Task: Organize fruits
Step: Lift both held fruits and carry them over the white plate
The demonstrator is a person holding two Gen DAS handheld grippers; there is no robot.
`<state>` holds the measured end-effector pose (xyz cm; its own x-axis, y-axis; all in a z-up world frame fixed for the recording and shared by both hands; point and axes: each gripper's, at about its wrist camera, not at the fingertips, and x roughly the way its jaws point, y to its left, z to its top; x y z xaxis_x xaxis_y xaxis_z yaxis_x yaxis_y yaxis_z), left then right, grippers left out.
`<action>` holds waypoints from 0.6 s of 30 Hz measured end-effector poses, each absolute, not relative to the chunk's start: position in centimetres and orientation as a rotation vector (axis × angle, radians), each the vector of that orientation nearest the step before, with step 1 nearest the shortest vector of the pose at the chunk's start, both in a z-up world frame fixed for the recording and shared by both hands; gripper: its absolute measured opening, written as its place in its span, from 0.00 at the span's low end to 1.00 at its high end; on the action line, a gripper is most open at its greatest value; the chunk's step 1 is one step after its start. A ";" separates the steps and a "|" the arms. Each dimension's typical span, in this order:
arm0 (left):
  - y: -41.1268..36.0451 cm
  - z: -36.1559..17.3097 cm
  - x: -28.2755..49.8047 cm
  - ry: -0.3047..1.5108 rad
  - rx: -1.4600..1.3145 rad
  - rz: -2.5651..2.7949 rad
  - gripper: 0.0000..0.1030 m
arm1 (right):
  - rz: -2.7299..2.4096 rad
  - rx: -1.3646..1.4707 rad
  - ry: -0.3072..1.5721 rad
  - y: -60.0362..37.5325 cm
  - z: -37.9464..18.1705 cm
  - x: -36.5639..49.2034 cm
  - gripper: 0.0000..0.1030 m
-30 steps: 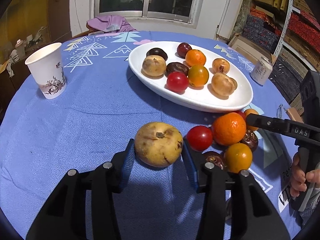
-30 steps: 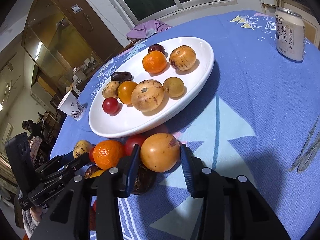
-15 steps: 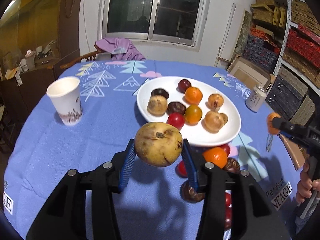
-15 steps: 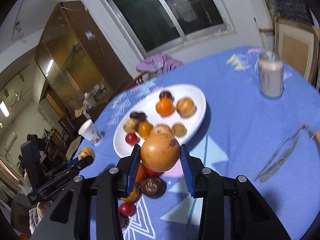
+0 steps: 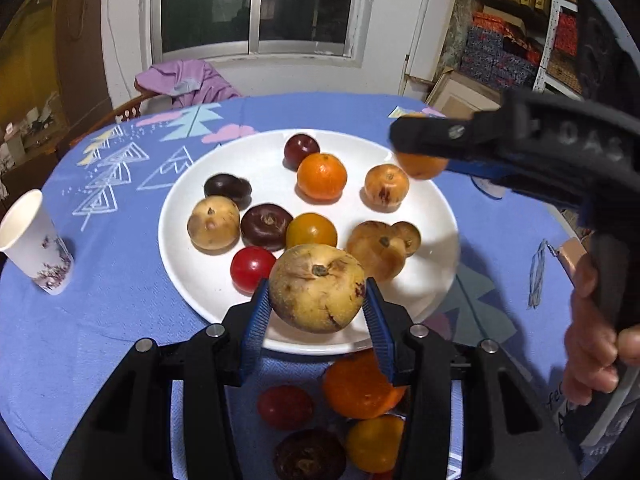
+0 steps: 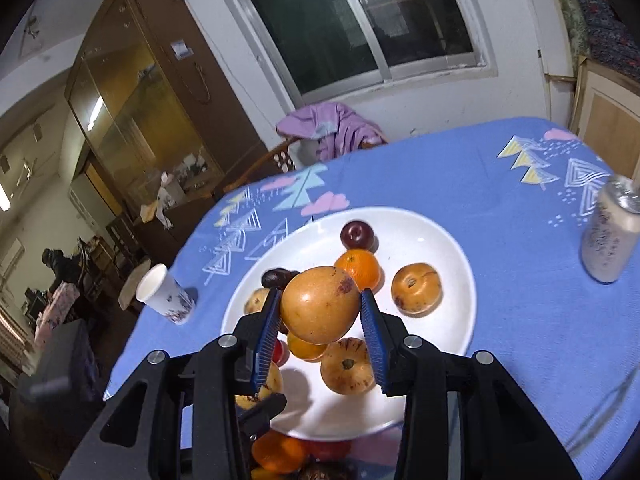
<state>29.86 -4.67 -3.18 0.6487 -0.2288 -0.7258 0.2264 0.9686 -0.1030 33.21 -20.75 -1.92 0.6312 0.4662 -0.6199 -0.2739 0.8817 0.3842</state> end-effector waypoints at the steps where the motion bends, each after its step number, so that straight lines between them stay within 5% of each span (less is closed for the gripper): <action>1: -4.5 -3.5 30.2 0.839 -0.012 -0.261 0.44 | 0.422 0.261 0.793 -20.4 -2.5 33.7 0.39; 18: -5.8 -5.1 31.7 0.830 0.075 -0.265 0.45 | 0.373 0.185 0.826 -18.8 -5.9 35.3 0.39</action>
